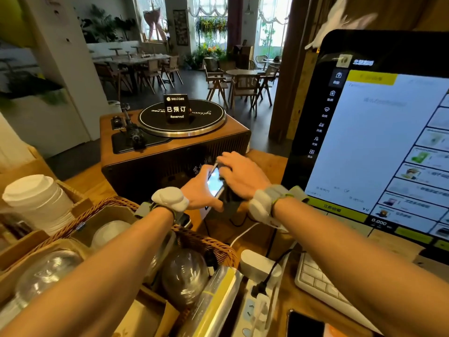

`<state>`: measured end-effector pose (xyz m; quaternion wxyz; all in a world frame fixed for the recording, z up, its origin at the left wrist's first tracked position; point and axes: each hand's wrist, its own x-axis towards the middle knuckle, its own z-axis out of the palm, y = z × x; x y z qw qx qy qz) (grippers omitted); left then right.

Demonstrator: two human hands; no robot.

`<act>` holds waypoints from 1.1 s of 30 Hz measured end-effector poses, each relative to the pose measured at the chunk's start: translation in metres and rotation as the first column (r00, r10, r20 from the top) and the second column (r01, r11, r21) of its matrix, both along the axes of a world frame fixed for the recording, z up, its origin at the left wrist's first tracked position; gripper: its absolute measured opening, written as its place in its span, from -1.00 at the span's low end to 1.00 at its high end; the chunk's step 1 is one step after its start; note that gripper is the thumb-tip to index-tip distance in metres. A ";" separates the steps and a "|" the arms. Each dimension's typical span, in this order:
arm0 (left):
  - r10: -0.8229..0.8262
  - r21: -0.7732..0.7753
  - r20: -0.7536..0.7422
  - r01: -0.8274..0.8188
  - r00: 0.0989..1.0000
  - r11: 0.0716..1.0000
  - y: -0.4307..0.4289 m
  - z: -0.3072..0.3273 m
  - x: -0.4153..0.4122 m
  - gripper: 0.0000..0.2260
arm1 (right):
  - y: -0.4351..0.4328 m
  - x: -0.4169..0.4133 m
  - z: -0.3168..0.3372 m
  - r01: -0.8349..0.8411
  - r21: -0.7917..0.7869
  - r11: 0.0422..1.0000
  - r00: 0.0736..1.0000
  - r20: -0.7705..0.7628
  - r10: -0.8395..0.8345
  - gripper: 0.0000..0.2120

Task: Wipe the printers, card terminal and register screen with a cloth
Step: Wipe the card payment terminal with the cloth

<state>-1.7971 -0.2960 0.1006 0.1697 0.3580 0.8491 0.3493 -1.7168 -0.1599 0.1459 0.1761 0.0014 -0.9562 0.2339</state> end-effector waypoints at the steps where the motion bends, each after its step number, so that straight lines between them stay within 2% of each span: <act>1: -0.032 -0.020 -0.031 0.032 0.999 0.999 0.003 0.000 0.004 -0.07 | 0.009 -0.005 0.006 0.067 -0.034 0.997 0.996 0.053 -0.065 -0.72; 3: -0.043 -0.020 -0.054 0.042 0.998 0.999 0.006 0.005 0.007 -0.09 | 0.018 -0.011 0.010 0.195 -0.155 0.968 0.977 0.113 -0.179 -0.69; 5: 0.012 0.014 -0.046 -0.011 0.999 1.000 0.002 0.009 0.000 -0.11 | 0.005 -0.004 0.002 0.136 -0.205 0.969 0.990 0.057 -0.127 -0.67; 7: 0.042 0.012 -0.050 -0.042 0.998 0.999 -0.002 0.009 -0.002 -0.11 | -0.003 0.004 -0.006 0.041 -0.181 0.983 0.999 0.041 -0.035 -0.67; 11: -0.050 -0.036 -0.088 0.047 0.995 0.998 0.004 0.007 0.005 -0.07 | 0.024 -0.010 0.008 0.214 -0.025 0.977 0.963 0.175 -0.206 -0.65; 13: -0.015 -0.019 -0.095 0.013 0.995 1.000 0.002 0.014 -0.001 -0.10 | 0.014 -0.007 0.003 0.154 -0.108 0.982 0.980 0.148 -0.137 -0.63; 15: 0.011 -0.047 -0.128 -0.017 0.992 0.999 0.000 0.017 -0.007 -0.09 | 0.004 -0.003 -0.005 0.128 -0.275 0.953 0.987 0.127 -0.096 -0.66; 18: -0.098 -0.103 -0.147 0.083 0.984 0.991 0.008 0.015 0.001 -0.05 | 0.019 -0.009 0.004 0.289 -0.441 0.850 0.955 0.068 -0.290 -0.82; 20: -0.091 -0.060 -0.113 0.085 0.989 0.995 0.010 0.016 0.003 -0.04 | 0.023 -0.008 0.010 0.307 -0.431 0.849 0.939 -0.009 -0.344 -0.78; 21: -0.064 -0.034 -0.100 0.061 0.993 0.998 0.009 0.018 0.000 -0.03 | 0.016 -0.005 0.008 0.253 -0.413 0.875 0.956 -0.030 -0.291 -0.72; 23: 0.013 -0.015 -0.095 -0.014 0.995 1.000 0.003 0.019 -0.006 -0.03 | -0.002 -0.001 -0.004 0.148 -0.272 0.951 0.986 -0.037 -0.164 -0.60; 25: 0.032 -0.019 -0.118 -0.034 0.992 0.999 0.000 0.017 -0.004 -0.03 | -0.003 -0.002 -0.006 0.100 -0.177 0.979 0.994 -0.018 -0.105 -0.55; 27: -0.035 -0.057 -0.154 0.026 0.987 0.998 0.003 0.016 0.002 0.00 | 0.009 -0.007 0.004 0.152 -0.241 0.959 0.988 0.031 -0.149 -0.55; 29: -0.053 -0.079 -0.181 0.039 0.982 0.996 0.002 0.018 0.003 0.01 | 0.011 -0.008 0.005 0.202 -0.225 0.953 0.979 0.080 -0.189 -0.57; 33: 0.048 -0.032 -0.151 -0.053 0.987 0.998 -0.006 0.020 0.000 -0.05 | -0.005 -0.001 -0.009 0.091 -0.200 0.976 0.995 0.047 -0.083 -0.59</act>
